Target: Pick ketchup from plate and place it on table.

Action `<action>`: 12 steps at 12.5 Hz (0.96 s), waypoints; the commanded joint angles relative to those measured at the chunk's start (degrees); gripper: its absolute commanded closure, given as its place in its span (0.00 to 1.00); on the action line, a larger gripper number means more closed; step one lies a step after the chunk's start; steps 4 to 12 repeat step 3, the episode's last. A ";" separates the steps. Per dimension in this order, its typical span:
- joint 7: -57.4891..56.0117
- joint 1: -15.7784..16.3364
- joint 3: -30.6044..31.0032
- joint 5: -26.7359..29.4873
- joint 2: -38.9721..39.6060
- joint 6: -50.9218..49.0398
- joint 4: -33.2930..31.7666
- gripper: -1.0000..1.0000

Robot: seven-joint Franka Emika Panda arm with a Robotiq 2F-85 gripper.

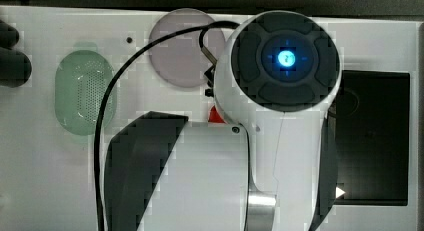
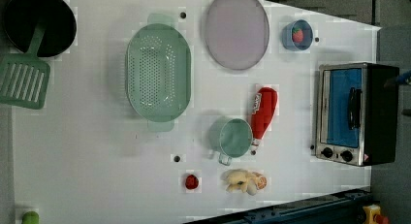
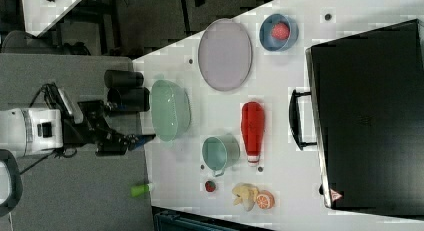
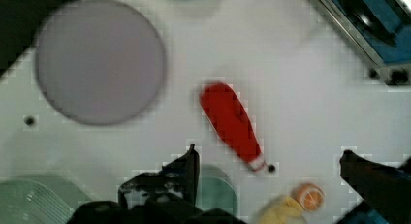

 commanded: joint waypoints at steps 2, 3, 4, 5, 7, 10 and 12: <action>2.29 -0.10 0.15 -0.27 1.23 -1.33 -0.95 0.00; 2.29 -0.10 0.15 -0.27 1.26 -1.34 -1.04 0.00; 2.29 -0.10 0.15 -0.27 1.26 -1.34 -1.04 0.00; 2.29 -0.10 0.15 -0.27 1.26 -1.34 -1.04 0.00; 2.29 -0.10 0.15 -0.27 1.26 -1.34 -1.04 0.00; 2.29 -0.10 0.15 -0.27 1.26 -1.34 -1.04 0.00; 2.29 -0.10 0.15 -0.27 1.26 -1.34 -1.04 0.00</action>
